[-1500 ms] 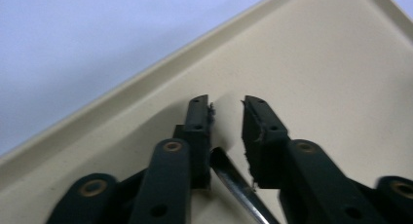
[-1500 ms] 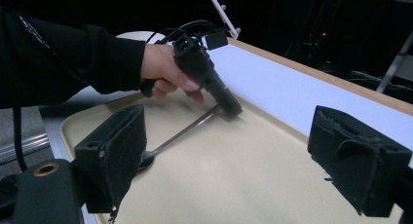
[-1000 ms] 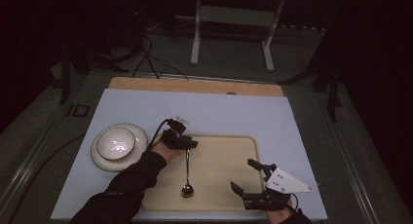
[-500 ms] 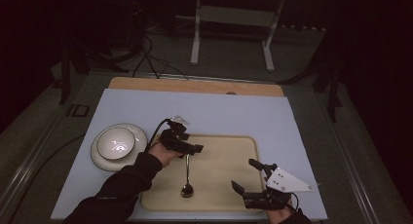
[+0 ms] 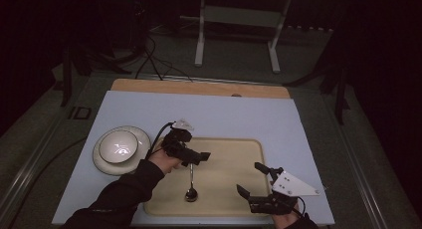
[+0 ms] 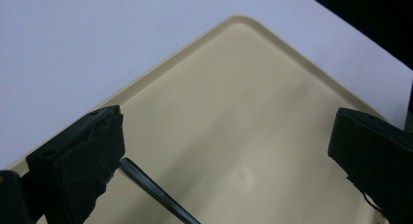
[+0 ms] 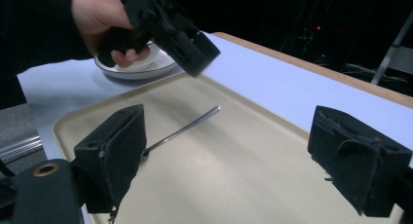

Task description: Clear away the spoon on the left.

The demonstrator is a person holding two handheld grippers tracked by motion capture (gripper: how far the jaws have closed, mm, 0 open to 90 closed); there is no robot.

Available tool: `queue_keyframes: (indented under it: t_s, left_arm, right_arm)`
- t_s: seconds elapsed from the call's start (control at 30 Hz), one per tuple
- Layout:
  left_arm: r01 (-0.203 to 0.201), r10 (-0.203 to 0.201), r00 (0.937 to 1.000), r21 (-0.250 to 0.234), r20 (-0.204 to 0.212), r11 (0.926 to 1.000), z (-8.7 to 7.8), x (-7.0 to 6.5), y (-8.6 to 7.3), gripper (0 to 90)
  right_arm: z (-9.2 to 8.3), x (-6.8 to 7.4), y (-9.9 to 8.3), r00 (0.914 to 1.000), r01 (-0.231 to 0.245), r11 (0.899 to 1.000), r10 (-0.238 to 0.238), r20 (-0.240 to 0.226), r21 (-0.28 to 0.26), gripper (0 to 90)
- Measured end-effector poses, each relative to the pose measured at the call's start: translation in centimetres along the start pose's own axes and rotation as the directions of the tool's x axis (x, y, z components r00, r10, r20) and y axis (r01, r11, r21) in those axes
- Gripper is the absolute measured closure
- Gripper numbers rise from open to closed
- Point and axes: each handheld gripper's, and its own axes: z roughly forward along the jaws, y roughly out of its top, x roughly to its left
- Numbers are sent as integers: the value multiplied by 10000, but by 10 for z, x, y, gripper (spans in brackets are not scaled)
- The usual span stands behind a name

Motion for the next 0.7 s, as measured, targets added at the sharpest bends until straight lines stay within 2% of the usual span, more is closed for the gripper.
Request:
queue_keyframes:
  t_s: [0.13,0.3,0.5,0.7]
  left_arm:
    - [-106,106,9999,-140,-4,9998,-10,-4,-2,7]
    - [-434,432,9991,-372,-51,9984,-25,-9,-6,7]
    - [-996,992,9950,-689,-101,9926,-43,-15,-15,7]
    - [-1217,1231,9924,-983,87,9877,-53,-22,-20,7]
  right_arm:
    - [0,0,0,10000,-8,10000,8,-12,8,142]
    - [0,1,0,10000,49,10000,-49,18,27,142]
    - [1,0,0,10000,34,10000,-34,-15,41,143]
    - [1,1,0,10000,55,10000,-54,-40,63,142]
